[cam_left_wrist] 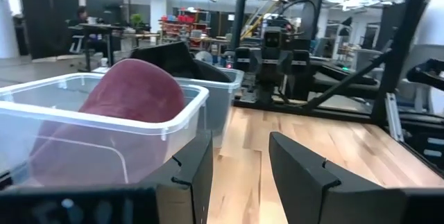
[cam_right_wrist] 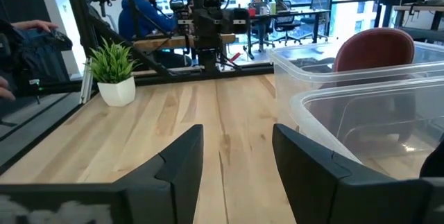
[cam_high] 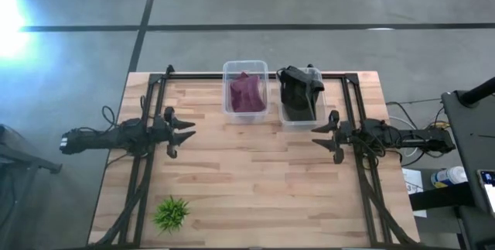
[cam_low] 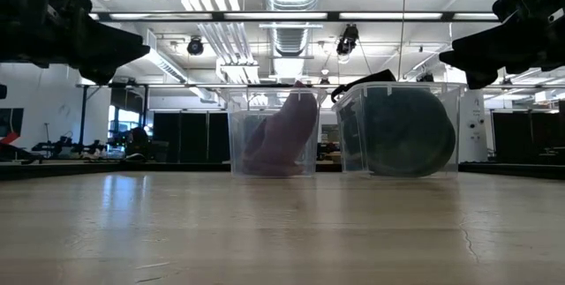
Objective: Pick & Place hat
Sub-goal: Return to Home Position
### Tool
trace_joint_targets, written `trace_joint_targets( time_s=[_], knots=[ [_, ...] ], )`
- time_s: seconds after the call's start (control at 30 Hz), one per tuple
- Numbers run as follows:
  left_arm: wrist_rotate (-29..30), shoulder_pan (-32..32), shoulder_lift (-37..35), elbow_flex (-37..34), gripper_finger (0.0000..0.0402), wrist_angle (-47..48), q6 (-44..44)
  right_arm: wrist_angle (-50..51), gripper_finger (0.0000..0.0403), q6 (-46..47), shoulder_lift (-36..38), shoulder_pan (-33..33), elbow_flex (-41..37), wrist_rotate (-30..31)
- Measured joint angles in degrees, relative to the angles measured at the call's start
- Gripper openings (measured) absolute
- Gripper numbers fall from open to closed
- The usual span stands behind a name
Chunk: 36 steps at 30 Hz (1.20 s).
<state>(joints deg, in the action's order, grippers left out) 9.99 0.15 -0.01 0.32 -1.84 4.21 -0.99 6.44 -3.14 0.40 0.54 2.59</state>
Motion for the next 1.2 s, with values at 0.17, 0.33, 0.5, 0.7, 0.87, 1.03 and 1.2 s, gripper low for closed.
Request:
trace_joint_targets(
  time_s=[0.17, 0.33, 0.5, 0.7, 0.87, 1.03, 1.2],
  knots=[
    [-0.1, 1.3, 0.0, 0.0, 0.0135, 0.2, 2.3, 0.0, 0.0173, 0.0, 0.0, 0.0, 0.0, 0.0],
    [-5.5, 1.3, 0.0, 0.0, 0.0135, 0.0, -8.3, 0.0, 0.0171, 0.0, 0.0, 0.0, 0.0, 0.0],
    [-12.0, 1.3, 0.0, 0.0, 0.0135, 0.6, -3.5, 0.0, 0.0174, 0.0, 0.0, 0.0, 0.0, 0.0],
    [-12.1, 1.3, 0.0, 0.0, 0.0135, 1.4, -4.1, 0.0, 0.0175, 0.0, 0.0, 0.0, 0.0, 0.1],
    [-11.9, 1.2, 0.0, 0.0, 0.0135, 1.6, -1.8, 0.0, 0.0174, 0.0, 0.0, 0.0, 0.0, 0.1],
    [-11.9, 1.2, 0.0, 0.0, 0.0135, 1.0, 2.8, 0.0, 0.0175, 0.0, 0.0, 0.0, 0.0, 0.0],
    [-11.9, 1.2, 0.2, 0.0, 0.0135, 0.6, 4.8, 0.0, 0.0171, 0.0, 0.0, 0.0, 0.0, 0.0]
  ],
)
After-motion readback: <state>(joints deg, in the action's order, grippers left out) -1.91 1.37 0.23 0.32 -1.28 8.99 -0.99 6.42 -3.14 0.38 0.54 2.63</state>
